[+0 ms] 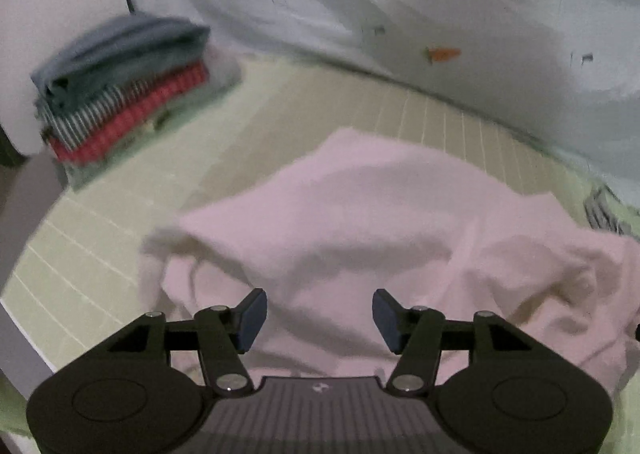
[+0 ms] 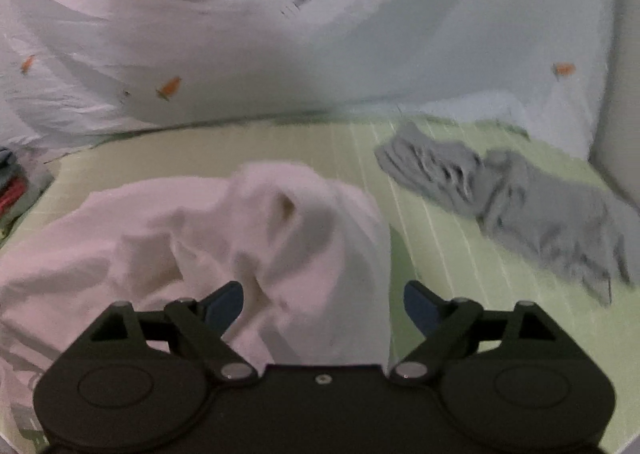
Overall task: Fold clothes
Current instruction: 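Lay the white shirt flat on the table and open both grippers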
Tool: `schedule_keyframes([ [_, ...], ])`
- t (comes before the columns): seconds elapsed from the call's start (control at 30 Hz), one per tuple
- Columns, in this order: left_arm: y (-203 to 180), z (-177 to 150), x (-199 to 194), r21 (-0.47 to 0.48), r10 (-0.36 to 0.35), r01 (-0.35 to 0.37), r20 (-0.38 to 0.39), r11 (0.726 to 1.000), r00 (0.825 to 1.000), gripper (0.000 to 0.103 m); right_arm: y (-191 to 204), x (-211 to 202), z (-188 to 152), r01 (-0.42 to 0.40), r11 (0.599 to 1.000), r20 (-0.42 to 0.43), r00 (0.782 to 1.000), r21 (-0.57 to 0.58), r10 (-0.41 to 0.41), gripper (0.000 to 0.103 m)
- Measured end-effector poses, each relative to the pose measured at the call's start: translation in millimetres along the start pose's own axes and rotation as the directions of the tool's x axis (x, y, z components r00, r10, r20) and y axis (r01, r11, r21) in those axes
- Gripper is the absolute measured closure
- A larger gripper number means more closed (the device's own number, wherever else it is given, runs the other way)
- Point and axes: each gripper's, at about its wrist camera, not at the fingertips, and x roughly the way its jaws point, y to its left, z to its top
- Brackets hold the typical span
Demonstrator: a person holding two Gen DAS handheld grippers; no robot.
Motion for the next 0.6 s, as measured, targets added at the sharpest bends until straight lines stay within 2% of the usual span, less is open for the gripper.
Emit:
schedule_keyframes([
  [0.17, -6, -7, 7, 0.059, -0.001, 0.003, -0.034, 0.998, 0.999, 0.04, -16, 16, -9, 0.023, 0.996, -0.059, 0.998, 0.087, -0.017, 0.008],
  [0.37, -14, -13, 29, 0.08, -0.008, 0.016, -0.103, 0.997, 0.995, 0.038, -14, 40, -13, -0.066, 0.995, -0.117, 0.99, 0.075, 0.075, 0.005],
  [0.5, -19, -17, 40, 0.087, -0.018, 0.031, -0.145, 0.996, 0.989, 0.037, -8, 61, -22, -0.062, 0.997, -0.171, 0.983, 0.05, 0.069, 0.006],
  [0.57, -20, -18, 44, 0.086, -0.014, 0.028, -0.157, 0.996, 0.987, 0.037, -8, 63, -23, -0.09, 0.996, -0.159, 0.983, 0.03, 0.093, 0.02],
  [0.6, -20, -18, 46, 0.086, -0.012, 0.027, -0.163, 0.996, 0.987, 0.037, -8, 62, -22, -0.119, 0.993, -0.153, 0.981, 0.018, 0.121, 0.045],
])
